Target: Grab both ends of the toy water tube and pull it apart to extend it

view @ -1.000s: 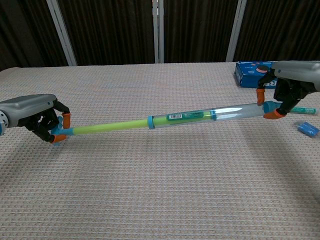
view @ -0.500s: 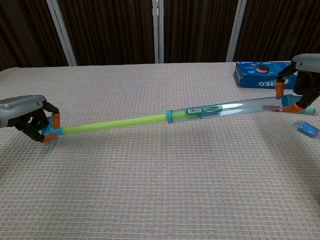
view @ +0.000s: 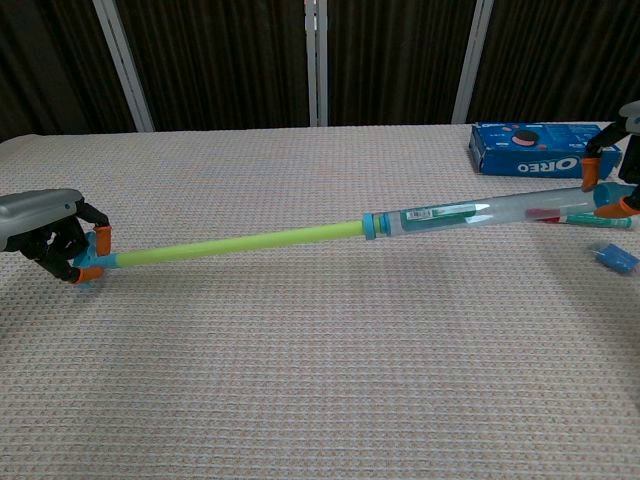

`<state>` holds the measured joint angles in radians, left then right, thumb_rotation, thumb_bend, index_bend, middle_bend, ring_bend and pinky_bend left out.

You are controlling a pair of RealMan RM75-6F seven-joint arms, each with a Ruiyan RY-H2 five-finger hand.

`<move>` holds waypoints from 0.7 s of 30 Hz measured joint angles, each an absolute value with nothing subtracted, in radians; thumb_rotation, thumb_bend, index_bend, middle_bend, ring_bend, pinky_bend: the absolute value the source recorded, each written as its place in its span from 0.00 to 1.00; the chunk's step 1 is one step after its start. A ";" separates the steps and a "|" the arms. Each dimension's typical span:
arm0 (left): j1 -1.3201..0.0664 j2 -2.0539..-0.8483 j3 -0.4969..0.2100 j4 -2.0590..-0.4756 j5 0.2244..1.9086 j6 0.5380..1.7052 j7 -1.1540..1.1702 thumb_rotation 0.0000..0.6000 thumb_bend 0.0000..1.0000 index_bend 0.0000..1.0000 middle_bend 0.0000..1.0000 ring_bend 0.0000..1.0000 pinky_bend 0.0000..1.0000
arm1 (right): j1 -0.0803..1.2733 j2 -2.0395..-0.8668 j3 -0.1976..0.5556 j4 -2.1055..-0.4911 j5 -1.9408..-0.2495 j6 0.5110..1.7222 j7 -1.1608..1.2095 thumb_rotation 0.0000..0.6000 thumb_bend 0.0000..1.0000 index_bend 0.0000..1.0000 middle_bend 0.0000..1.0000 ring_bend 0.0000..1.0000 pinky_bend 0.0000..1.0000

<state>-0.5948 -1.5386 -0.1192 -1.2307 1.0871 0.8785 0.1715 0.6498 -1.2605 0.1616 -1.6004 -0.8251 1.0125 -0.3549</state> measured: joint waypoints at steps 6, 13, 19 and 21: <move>-0.596 -1.547 -0.120 -1.224 1.082 0.875 0.180 1.00 0.42 0.78 0.85 0.77 0.96 | 0.642 -1.257 0.162 -1.595 -0.829 1.006 -0.346 1.00 0.36 0.67 1.00 1.00 1.00; -0.593 -1.546 -0.120 -1.234 1.093 0.882 0.169 1.00 0.08 0.06 0.85 0.77 0.96 | 0.633 -1.253 0.162 -1.594 -0.845 0.991 -0.314 1.00 0.02 0.18 1.00 1.00 1.00; -0.573 -1.511 -0.124 -1.283 1.126 0.934 0.143 1.00 0.00 0.00 0.84 0.77 0.96 | 0.605 -1.224 0.159 -1.619 -0.918 1.007 -0.263 1.00 0.00 0.00 1.00 1.00 1.00; -0.562 -1.488 -0.125 -1.312 1.139 0.960 0.134 1.00 0.00 0.00 0.83 0.77 0.96 | 0.588 -1.210 0.156 -1.632 -0.955 1.028 -0.240 1.00 0.00 0.00 0.99 1.00 1.00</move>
<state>-0.5615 -1.4883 -0.1247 -1.3121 1.1389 0.9599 0.1340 0.5876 -1.2097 0.1557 -1.6324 -0.9552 1.0278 -0.2401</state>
